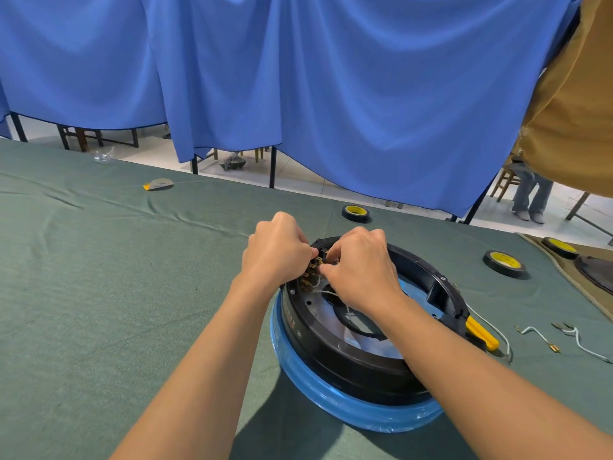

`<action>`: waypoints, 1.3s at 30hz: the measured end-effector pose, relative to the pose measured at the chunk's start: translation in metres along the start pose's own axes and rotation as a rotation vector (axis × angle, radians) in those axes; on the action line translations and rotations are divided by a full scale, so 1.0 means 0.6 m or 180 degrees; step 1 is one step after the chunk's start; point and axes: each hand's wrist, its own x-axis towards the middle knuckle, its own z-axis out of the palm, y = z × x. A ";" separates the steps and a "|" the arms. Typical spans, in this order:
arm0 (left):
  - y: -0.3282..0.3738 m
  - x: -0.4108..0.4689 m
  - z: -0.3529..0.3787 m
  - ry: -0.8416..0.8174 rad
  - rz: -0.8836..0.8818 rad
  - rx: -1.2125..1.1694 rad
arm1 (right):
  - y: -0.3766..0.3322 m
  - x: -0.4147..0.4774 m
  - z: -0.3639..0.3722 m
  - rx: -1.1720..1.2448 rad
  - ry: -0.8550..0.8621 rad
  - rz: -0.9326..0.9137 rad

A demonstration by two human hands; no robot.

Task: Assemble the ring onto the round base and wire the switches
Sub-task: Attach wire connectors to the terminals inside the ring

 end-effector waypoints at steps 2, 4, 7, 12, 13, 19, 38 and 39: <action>0.000 0.000 0.001 0.0036 -0.0002 0.0023 | -0.004 0.000 -0.001 -0.0137 -0.0044 -0.0138; 0.000 0.000 0.002 0.0052 -0.0016 0.0021 | -0.009 0.000 -0.003 -0.0297 -0.0046 -0.0268; 0.001 0.000 0.003 0.0057 -0.0043 -0.0005 | -0.015 0.001 -0.007 -0.0395 -0.0064 -0.0253; 0.002 0.001 0.006 0.0091 -0.0120 -0.0025 | -0.019 0.003 -0.011 -0.0216 -0.0203 0.0153; 0.003 0.001 0.007 0.0094 -0.0129 -0.0030 | -0.018 0.003 -0.011 -0.0197 -0.0229 0.0193; 0.002 0.001 0.004 0.0076 -0.0155 -0.0087 | -0.007 0.009 -0.009 0.0012 -0.0337 0.0296; 0.004 -0.006 -0.003 0.0017 -0.0179 -0.0259 | 0.003 0.010 -0.001 0.0395 -0.0448 0.0263; 0.003 -0.006 -0.003 0.0008 -0.0202 -0.0316 | 0.003 0.011 -0.002 0.0471 -0.0461 0.0302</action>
